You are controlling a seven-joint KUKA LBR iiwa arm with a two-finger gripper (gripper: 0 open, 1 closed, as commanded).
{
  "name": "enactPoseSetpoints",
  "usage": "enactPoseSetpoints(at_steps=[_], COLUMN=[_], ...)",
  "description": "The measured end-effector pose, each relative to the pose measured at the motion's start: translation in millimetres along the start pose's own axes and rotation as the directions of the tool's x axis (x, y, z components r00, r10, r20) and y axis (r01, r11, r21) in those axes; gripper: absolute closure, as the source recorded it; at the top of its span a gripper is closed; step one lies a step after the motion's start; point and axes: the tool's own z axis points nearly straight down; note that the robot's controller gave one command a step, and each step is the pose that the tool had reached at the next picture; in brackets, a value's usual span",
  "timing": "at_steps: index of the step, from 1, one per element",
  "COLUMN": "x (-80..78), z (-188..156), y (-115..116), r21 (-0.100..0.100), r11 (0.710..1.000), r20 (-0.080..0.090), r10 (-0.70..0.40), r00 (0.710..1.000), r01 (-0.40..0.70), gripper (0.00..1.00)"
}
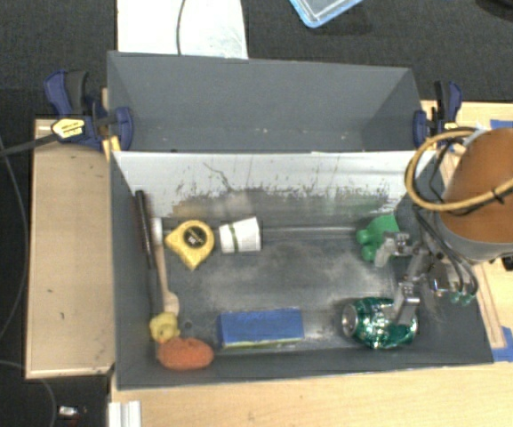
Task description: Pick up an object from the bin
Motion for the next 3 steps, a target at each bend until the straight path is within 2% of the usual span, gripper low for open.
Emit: enactPoseSetpoints(at_steps=[1, 2, 3], x=[-8.1, -0.9, -8.3], z=[39.6, 78.2, 103.4], y=[-16.4, -37.1, -47.3], r21=[0.002, 0.001, -0.009], r11=[0.934, 0.87, 0.966], r20=[0.003, 0.004, 0.01], r10=[-0.357, -0.493, -0.258], r00=[0.934, 0.87, 0.966], r01=[0.356, 0.493, 0.258], gripper=[0.0, 0.0, 1.0])
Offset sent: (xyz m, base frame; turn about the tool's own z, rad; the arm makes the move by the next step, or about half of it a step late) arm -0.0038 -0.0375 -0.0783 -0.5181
